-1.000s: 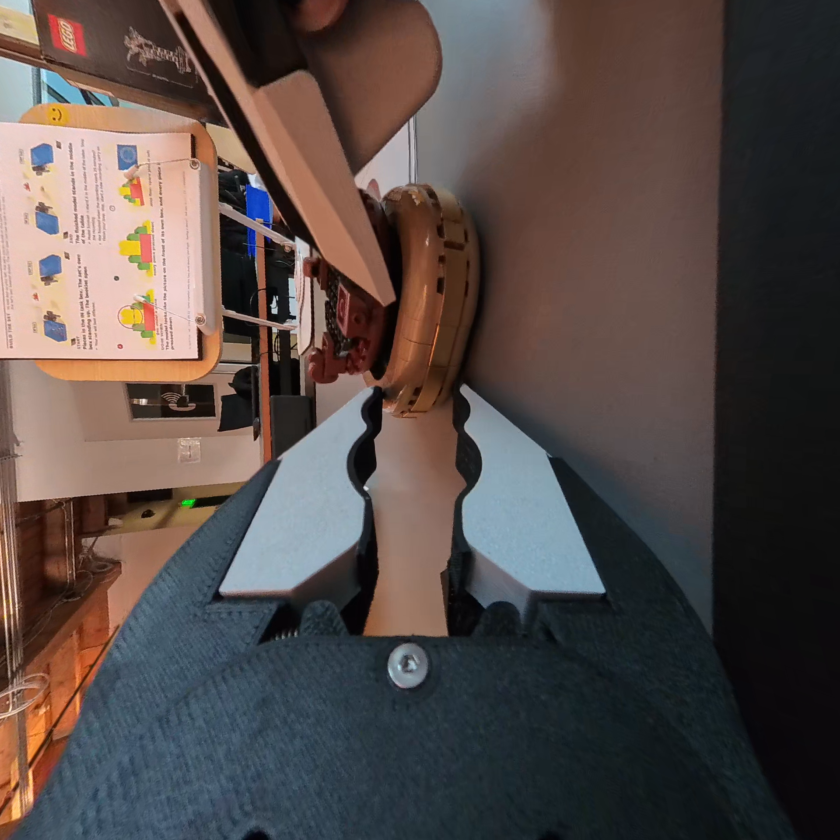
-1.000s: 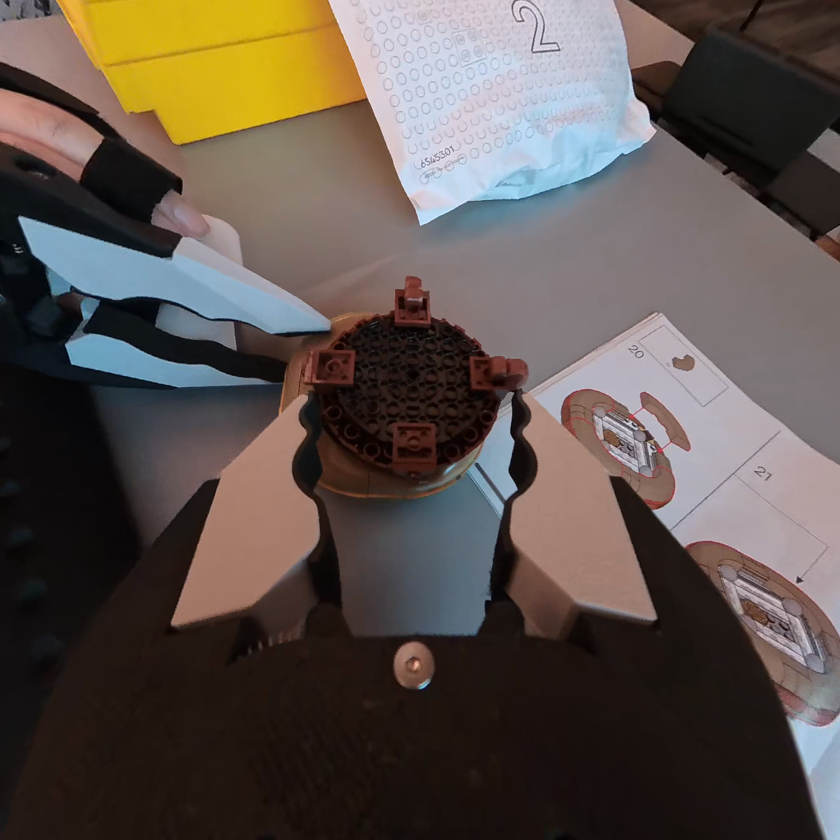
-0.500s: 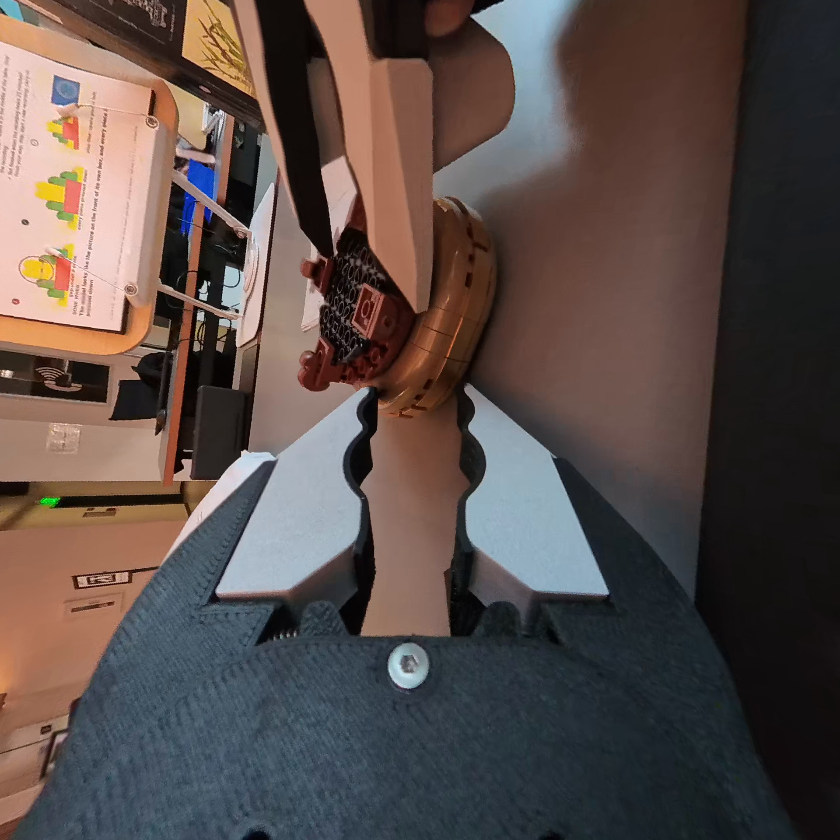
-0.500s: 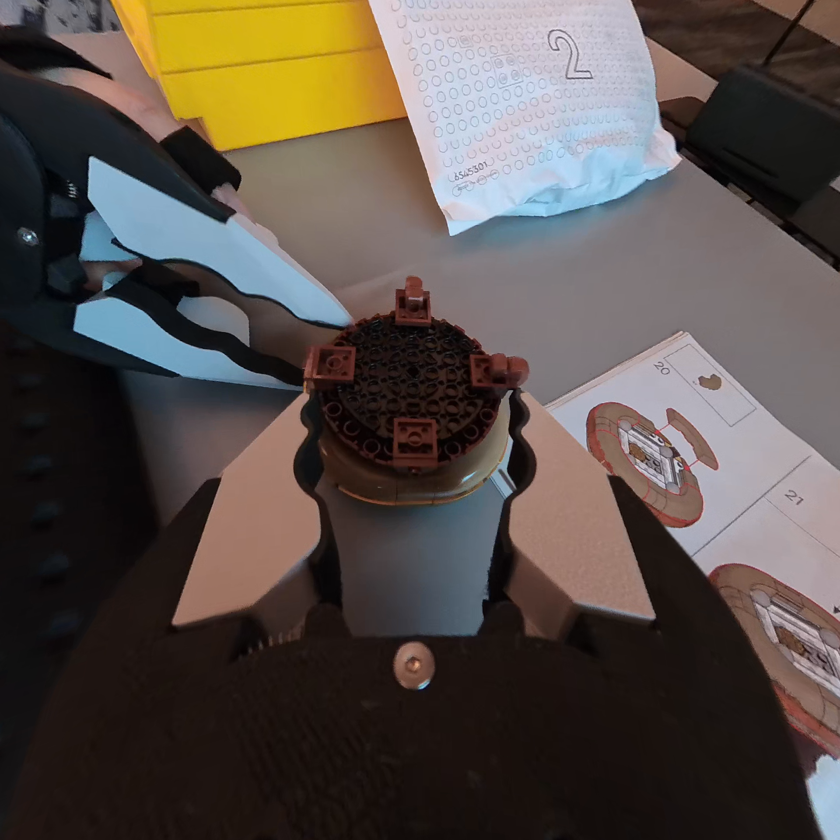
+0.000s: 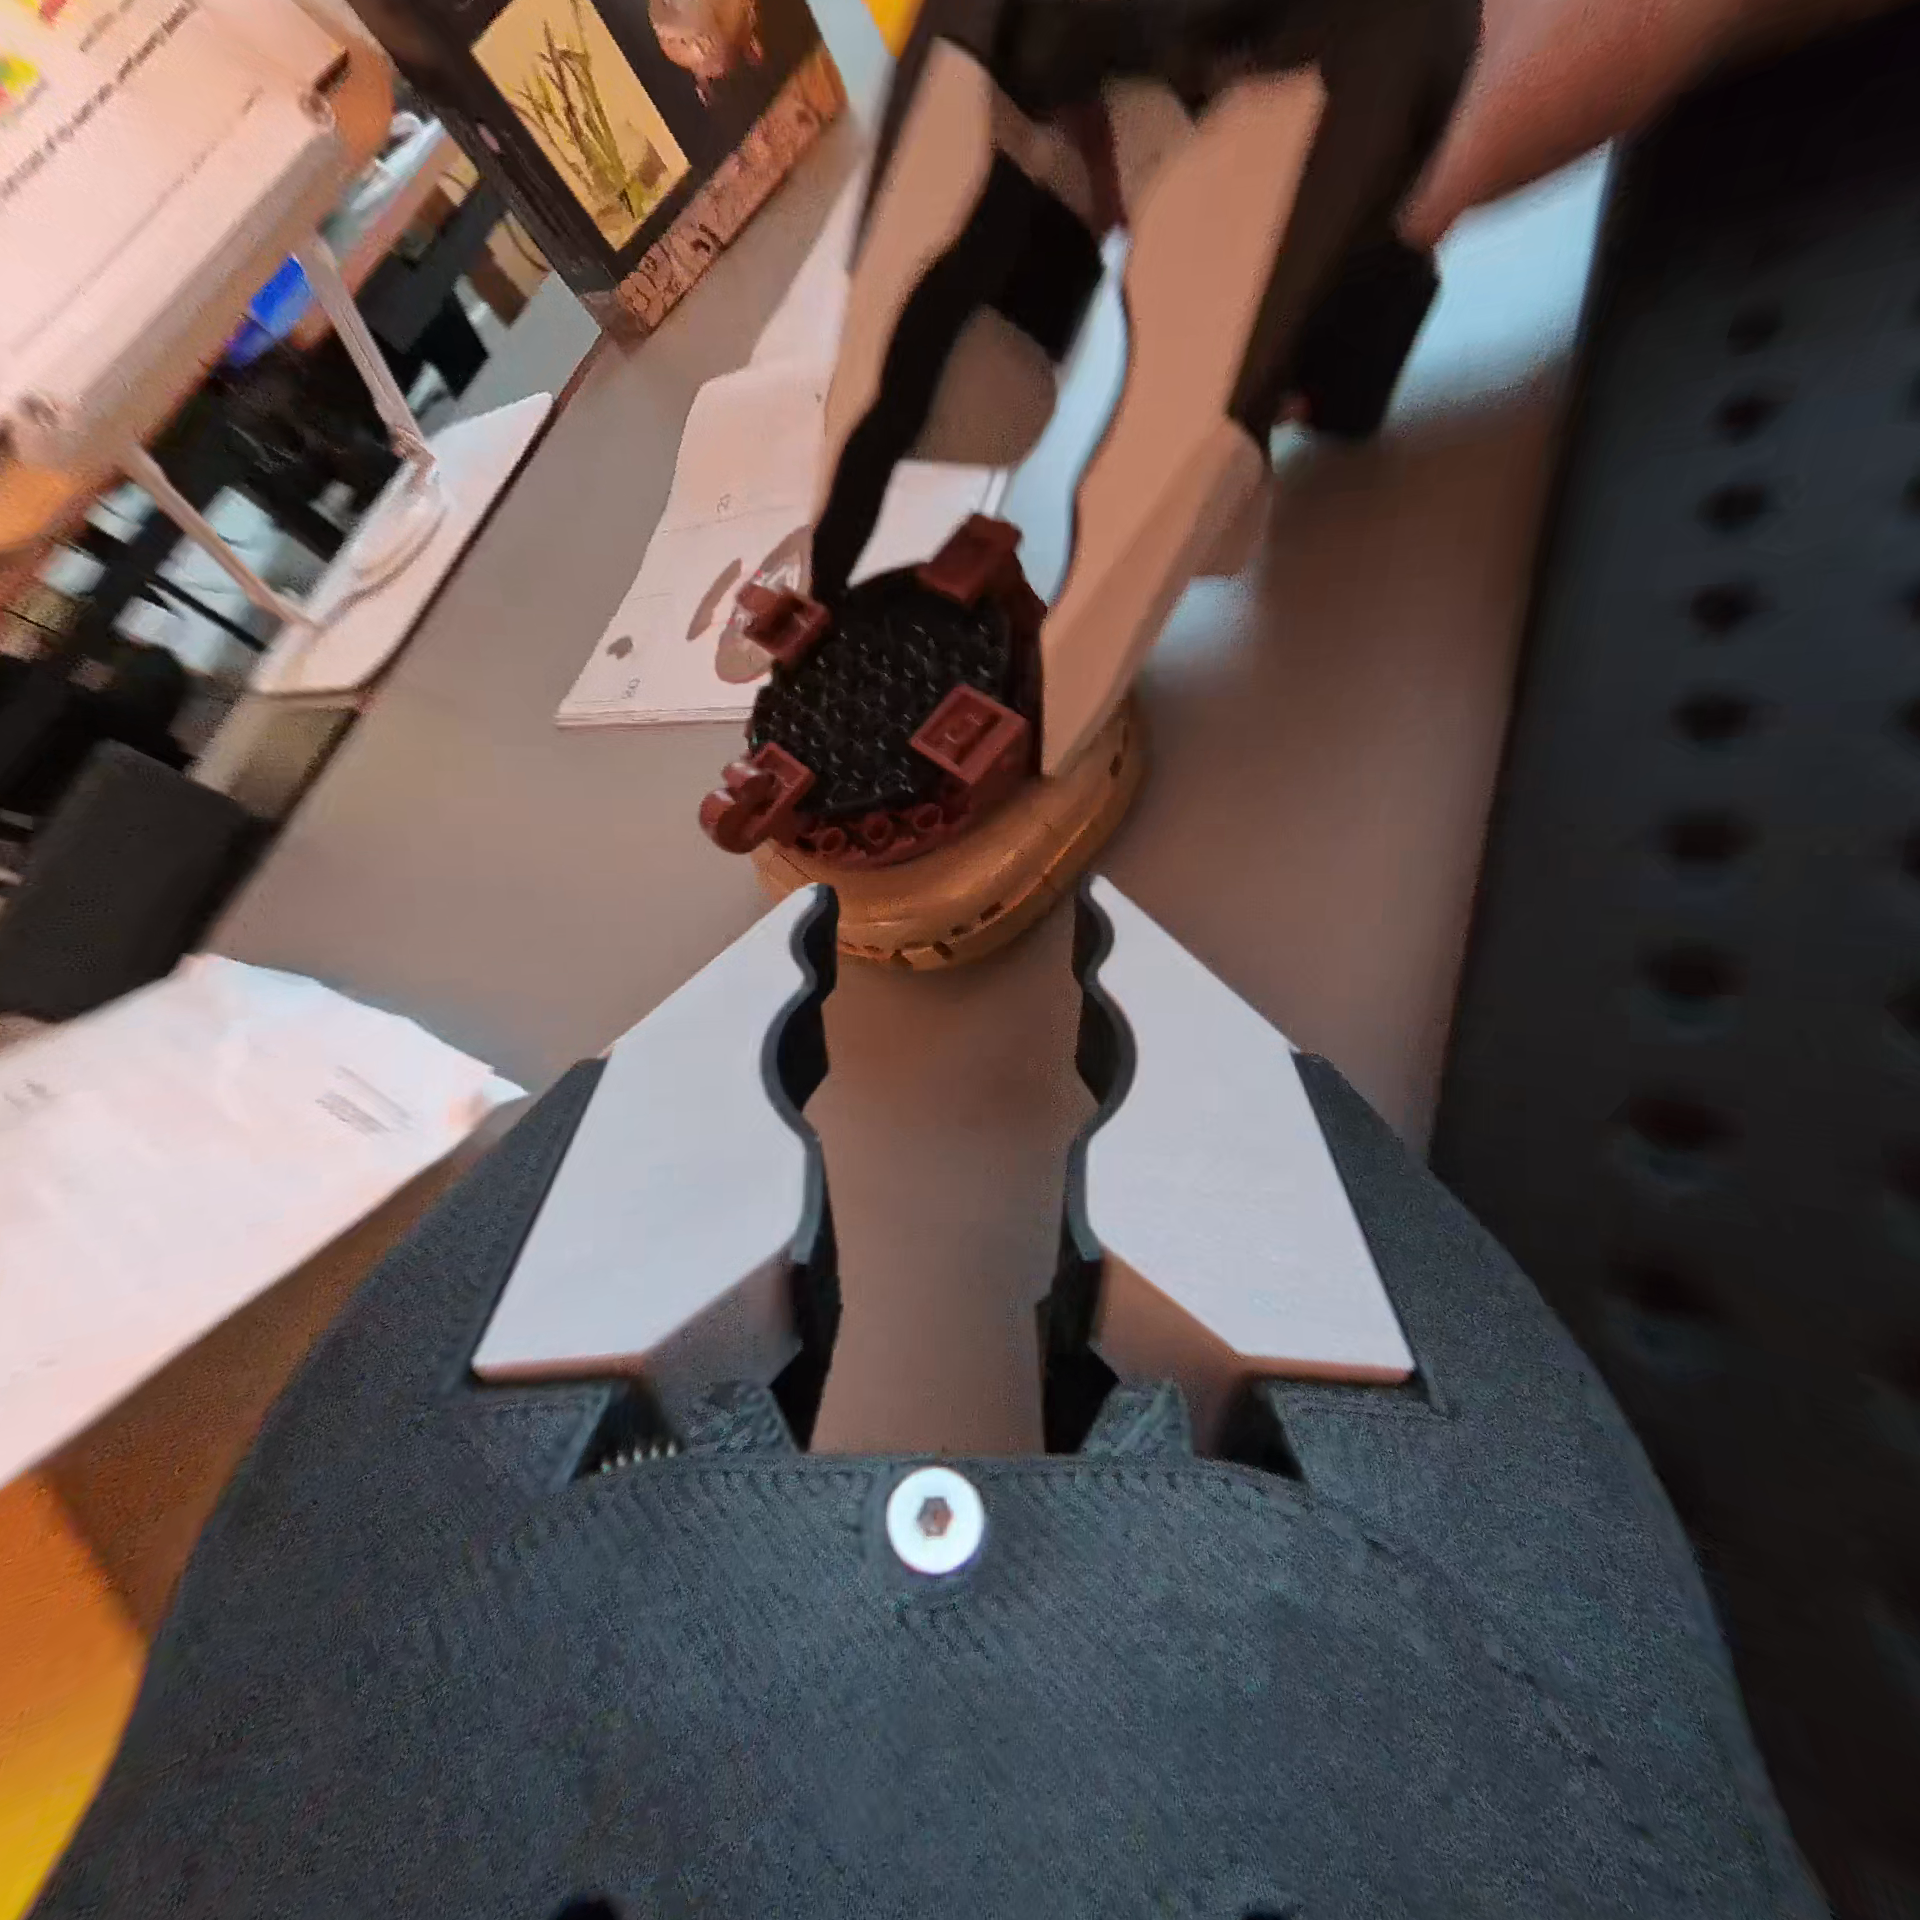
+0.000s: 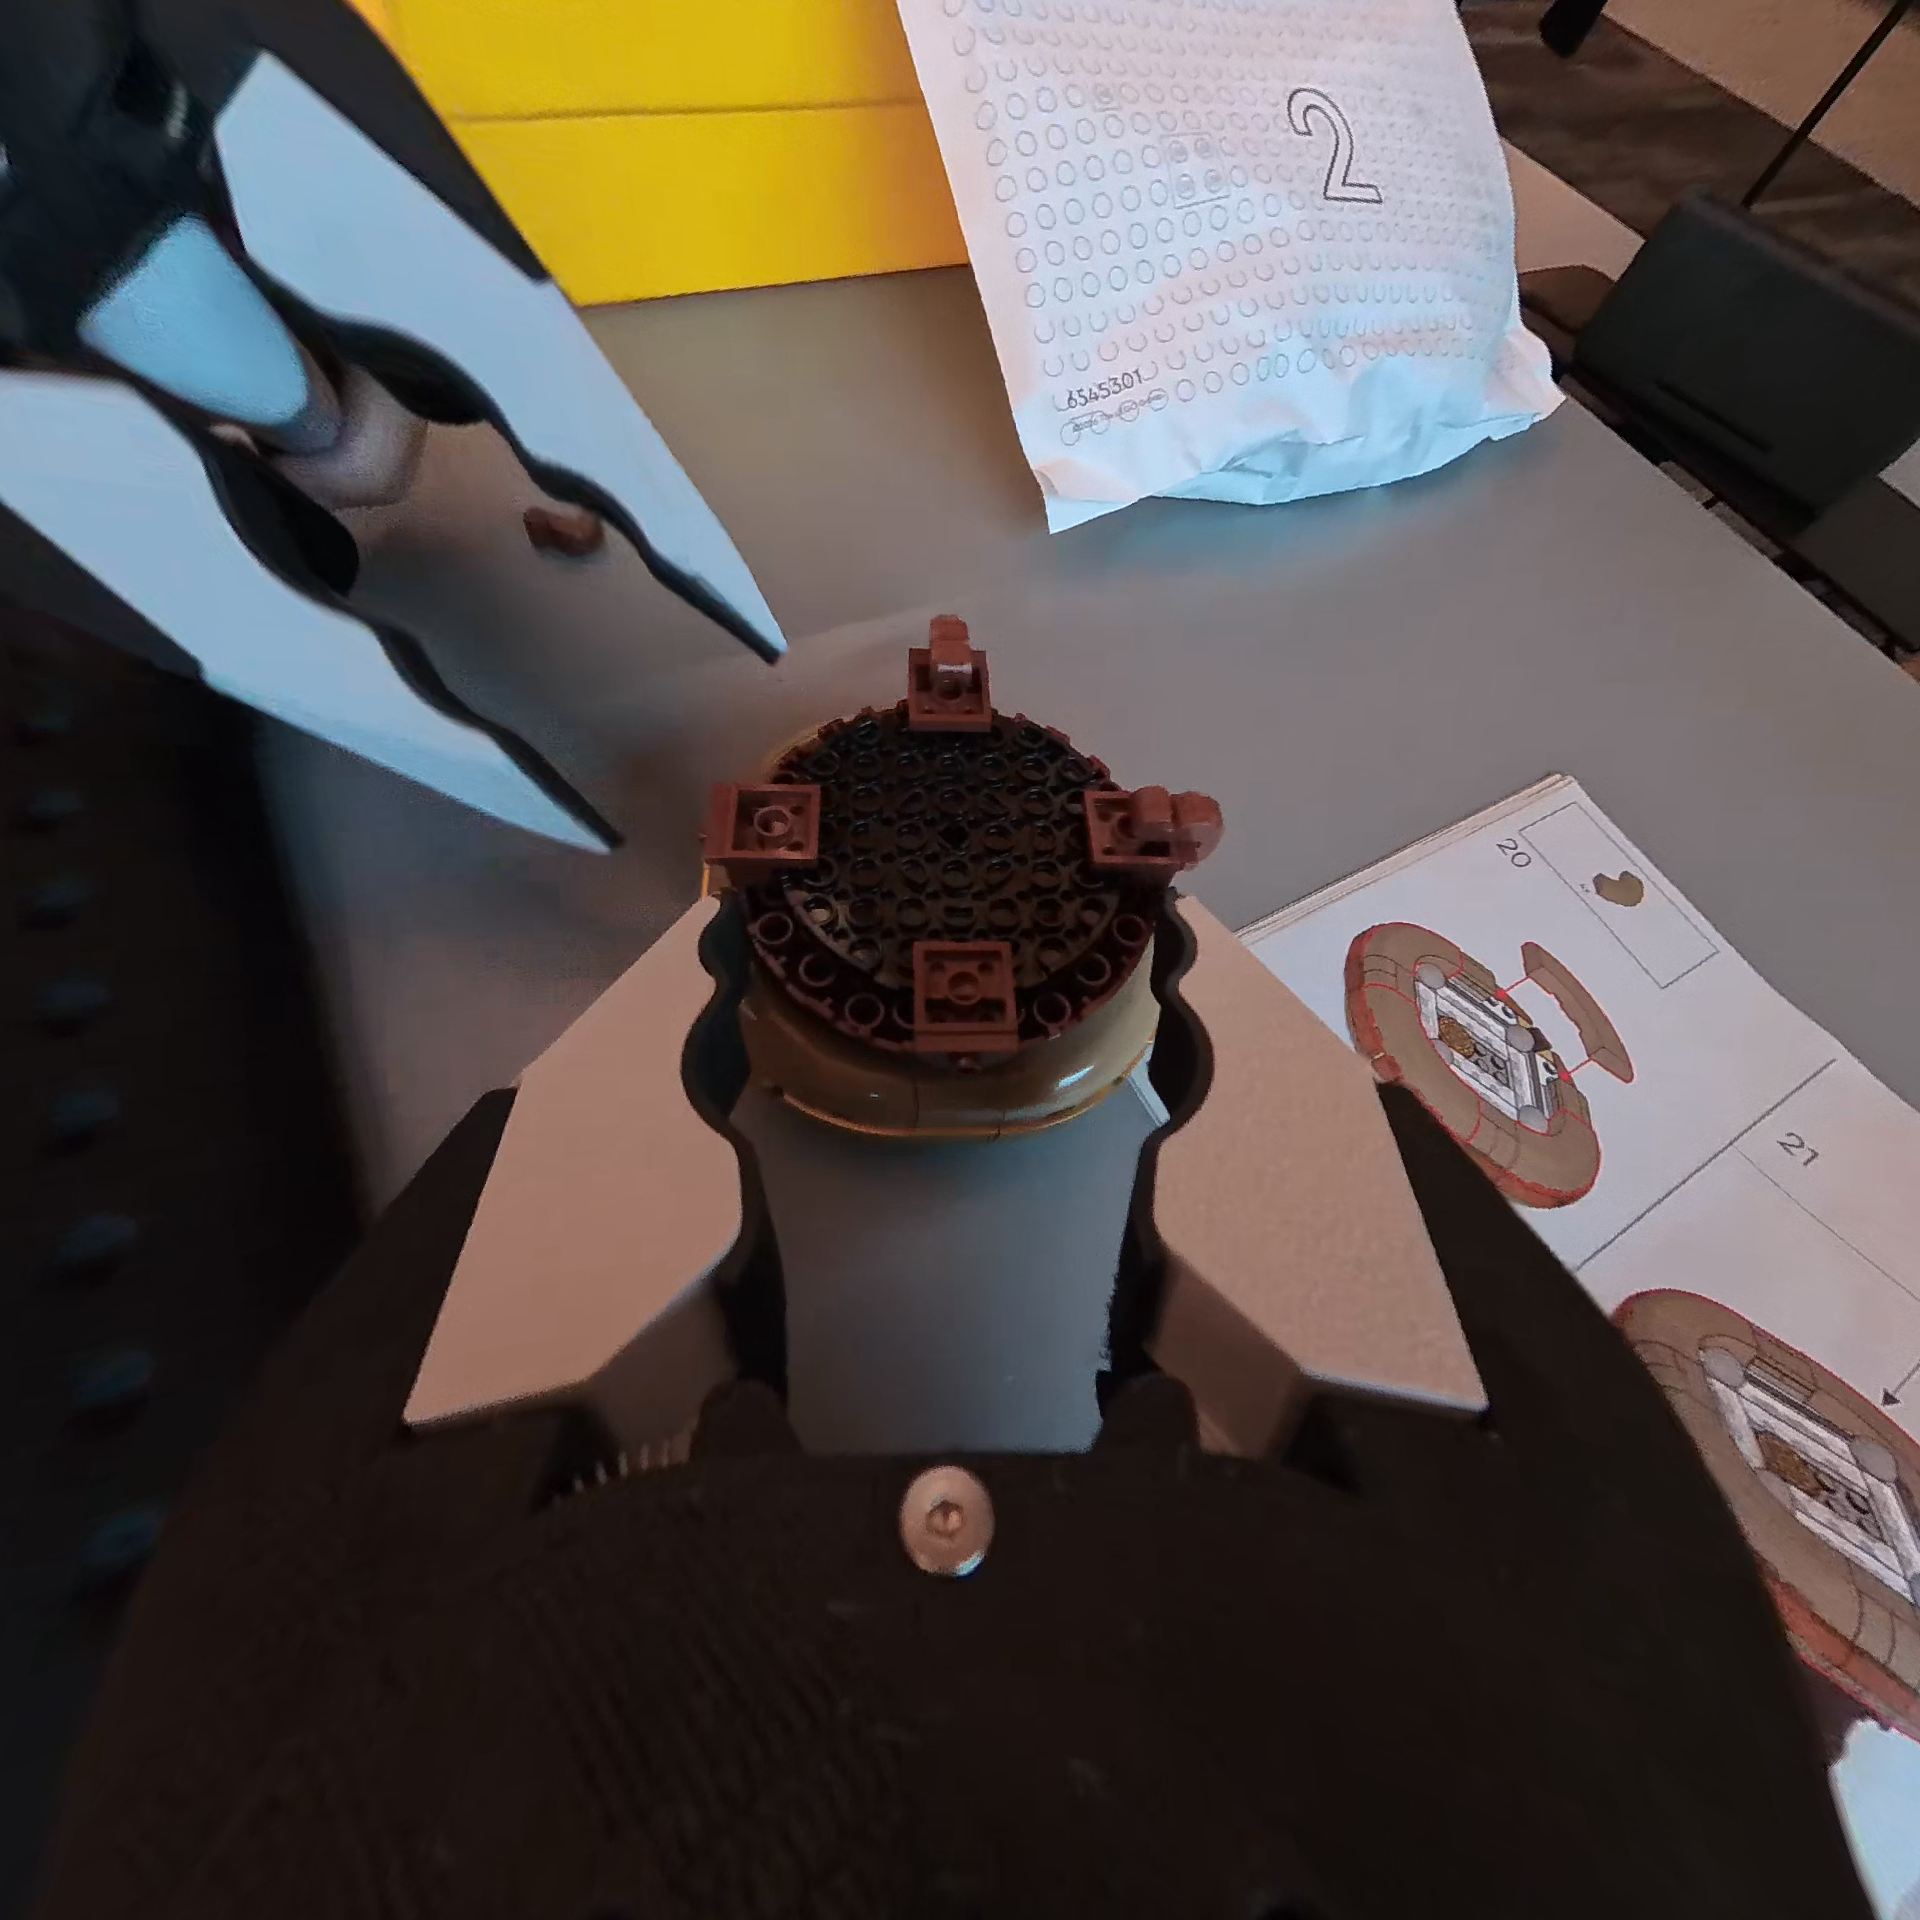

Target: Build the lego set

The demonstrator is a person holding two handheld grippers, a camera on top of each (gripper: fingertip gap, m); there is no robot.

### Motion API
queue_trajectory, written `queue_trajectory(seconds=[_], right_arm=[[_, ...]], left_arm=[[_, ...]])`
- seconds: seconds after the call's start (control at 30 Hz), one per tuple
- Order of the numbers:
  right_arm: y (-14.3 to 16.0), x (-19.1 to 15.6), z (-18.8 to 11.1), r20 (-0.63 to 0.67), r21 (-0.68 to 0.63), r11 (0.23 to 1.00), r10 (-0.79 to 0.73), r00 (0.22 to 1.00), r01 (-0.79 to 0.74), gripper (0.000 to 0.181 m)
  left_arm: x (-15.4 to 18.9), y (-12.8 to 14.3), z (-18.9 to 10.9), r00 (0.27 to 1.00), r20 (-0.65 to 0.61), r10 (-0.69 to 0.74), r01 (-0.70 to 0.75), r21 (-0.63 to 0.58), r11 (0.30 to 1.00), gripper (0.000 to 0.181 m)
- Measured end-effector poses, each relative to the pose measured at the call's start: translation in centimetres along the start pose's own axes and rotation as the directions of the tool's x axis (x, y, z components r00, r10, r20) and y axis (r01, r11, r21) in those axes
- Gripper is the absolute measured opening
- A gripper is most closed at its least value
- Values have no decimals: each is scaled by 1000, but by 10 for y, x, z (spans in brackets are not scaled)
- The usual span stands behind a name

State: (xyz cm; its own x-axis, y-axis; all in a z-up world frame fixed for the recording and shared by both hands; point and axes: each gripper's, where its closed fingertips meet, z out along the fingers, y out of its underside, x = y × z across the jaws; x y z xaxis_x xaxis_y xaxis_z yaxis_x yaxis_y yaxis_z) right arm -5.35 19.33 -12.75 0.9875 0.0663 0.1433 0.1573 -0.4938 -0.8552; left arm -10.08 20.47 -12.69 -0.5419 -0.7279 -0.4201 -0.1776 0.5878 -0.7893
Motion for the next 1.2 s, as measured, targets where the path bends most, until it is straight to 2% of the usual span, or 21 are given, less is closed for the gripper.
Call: queue_trajectory(seconds=[0.1, 0.13, 0.2, 0.23, 0.33, 0.4, 0.47, 0.6, 0.7, 0.83, 0.93, 1.03, 1.2], right_arm=[[1, 1, -1, -16, -5, 1000, 6, 1000, -6, 87], [0, 2, -3, -24, -2, 1000, -1, 1000, 1, 93], [-5, 2, -11, -28, 39, 999, -23, 999, 24, 94], [-9, -2, -17, -9, 71, 997, -37, 999, 37, 90], [-18, -5, -29, 1, 133, 984, -116, 993, 115, 47], [-12, 6, -28, -21, 89, 989, -118, 993, 119, 42], [-7, 19, -25, -20, 60, 998, -30, 999, 31, 41], [-7, 23, -21, 129, 49, 958, 273, 953, -281, 38], [-10, 32, -20, 167, 39, 906, 410, 897, -422, 32], [3, 40, -15, 135, -29, 891, 452, 882, -453, 30], [7, 32, -11, 189, -62, 856, 514, 836, -513, 30], [7, 25, -9, 220, -71, 852, 521, 825, -519, 30], [3, 24, -12, 227, -56, 856, 512, 829, -513, 30]], left_arm=[[-18, -7, -10, 959, -73, -272, 276, 46, 960, 42], [-26, -6, -12, 927, -96, -363, 369, 44, 928, 42], [-39, -7, -13, 836, -146, -529, 540, 43, 841, 44], [-45, -8, -13, 784, -170, -597, 612, 53, 789, 42], [-56, -8, -8, 624, -248, -741, 772, 49, 633, 39], [-57, -2, 1, 552, -246, -797, 823, 3, 569, 50], [-52, 2, 10, 500, -232, -835, 850, -56, 524, 60], [-47, -3, 19, 413, -205, -887, 897, -80, 435, 56], [-43, 0, 20, 423, -145, -894, 892, -108, 439, 52], [-40, -4, 18, 429, -109, -897, 891, -116, 440, 38], [-34, 0, 23, 448, -72, -891, 878, -153, 454, 38], [-32, 0, 28, 455, -64, -888, 873, -166, 459, 40], [-33, 2, 29, 454, -54, -889, 875, -162, 457, 32]])
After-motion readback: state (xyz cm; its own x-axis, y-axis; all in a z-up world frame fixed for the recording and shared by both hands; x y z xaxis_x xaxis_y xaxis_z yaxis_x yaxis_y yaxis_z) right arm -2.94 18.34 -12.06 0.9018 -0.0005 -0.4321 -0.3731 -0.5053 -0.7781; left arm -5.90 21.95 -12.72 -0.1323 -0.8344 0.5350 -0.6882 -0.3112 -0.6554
